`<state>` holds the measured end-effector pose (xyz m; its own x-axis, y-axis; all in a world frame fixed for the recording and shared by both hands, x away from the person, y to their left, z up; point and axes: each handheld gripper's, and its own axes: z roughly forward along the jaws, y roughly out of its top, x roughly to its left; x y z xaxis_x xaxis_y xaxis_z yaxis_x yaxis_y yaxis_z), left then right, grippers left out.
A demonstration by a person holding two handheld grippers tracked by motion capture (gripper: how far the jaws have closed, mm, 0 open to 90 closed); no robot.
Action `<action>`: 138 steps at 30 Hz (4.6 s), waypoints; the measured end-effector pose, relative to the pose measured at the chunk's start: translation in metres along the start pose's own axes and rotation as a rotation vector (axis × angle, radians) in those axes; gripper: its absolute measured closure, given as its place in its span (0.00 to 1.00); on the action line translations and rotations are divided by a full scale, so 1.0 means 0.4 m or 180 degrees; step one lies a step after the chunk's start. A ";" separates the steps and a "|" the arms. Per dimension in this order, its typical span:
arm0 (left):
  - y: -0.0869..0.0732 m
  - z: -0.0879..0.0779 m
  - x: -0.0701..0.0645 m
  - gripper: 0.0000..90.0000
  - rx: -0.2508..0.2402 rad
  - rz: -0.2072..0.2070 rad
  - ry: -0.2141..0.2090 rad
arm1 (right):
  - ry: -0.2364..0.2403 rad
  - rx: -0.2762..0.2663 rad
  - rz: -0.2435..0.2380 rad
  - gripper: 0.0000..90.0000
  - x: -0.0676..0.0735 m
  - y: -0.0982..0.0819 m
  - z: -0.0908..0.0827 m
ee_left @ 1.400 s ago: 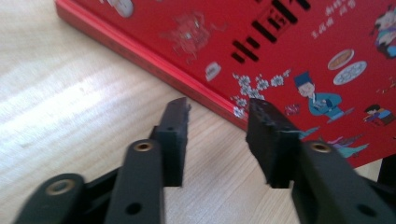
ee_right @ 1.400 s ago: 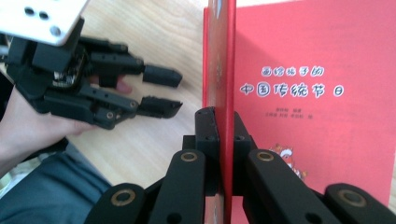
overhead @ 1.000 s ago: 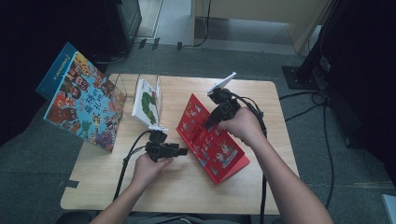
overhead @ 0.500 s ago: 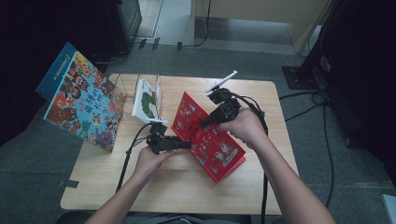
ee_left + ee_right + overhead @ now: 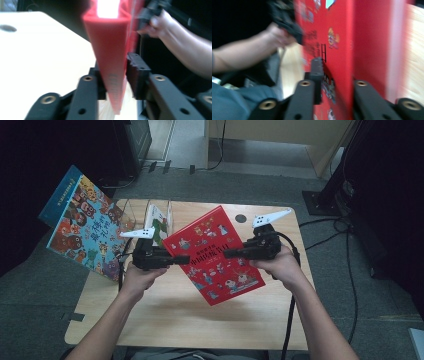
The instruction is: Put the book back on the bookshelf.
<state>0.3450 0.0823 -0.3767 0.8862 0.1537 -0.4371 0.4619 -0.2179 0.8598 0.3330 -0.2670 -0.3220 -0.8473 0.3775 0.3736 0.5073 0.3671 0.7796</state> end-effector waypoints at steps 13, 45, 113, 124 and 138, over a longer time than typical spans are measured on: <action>0.065 0.023 -0.028 0.87 0.0938 0.0579 0.0849 | -0.0617 0.0430 0.0117 0.60 -0.058 -0.014 0.081; 0.208 0.067 -0.048 0.80 0.1944 0.0507 0.1109 | -0.0989 -0.0031 0.0011 0.58 -0.048 -0.058 0.123; 0.219 -0.328 -0.034 0.88 0.1658 -0.1277 0.1713 | -0.1867 0.0220 0.0014 0.31 -0.193 -0.381 0.261; 0.192 -0.425 -0.018 0.88 0.1477 -0.1520 0.1828 | -0.1902 0.0151 0.0047 0.24 -0.196 -0.386 0.266; 0.180 -0.532 0.015 0.88 0.1304 -0.1973 0.2044 | -0.1911 0.0151 0.0054 0.23 -0.196 -0.385 0.267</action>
<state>0.3758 0.2726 -0.2614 0.3501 0.8221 -0.4491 0.9230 -0.2208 0.3153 0.3383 -0.2622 -0.5251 -0.6092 0.7926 0.0258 0.5381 0.3892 0.7477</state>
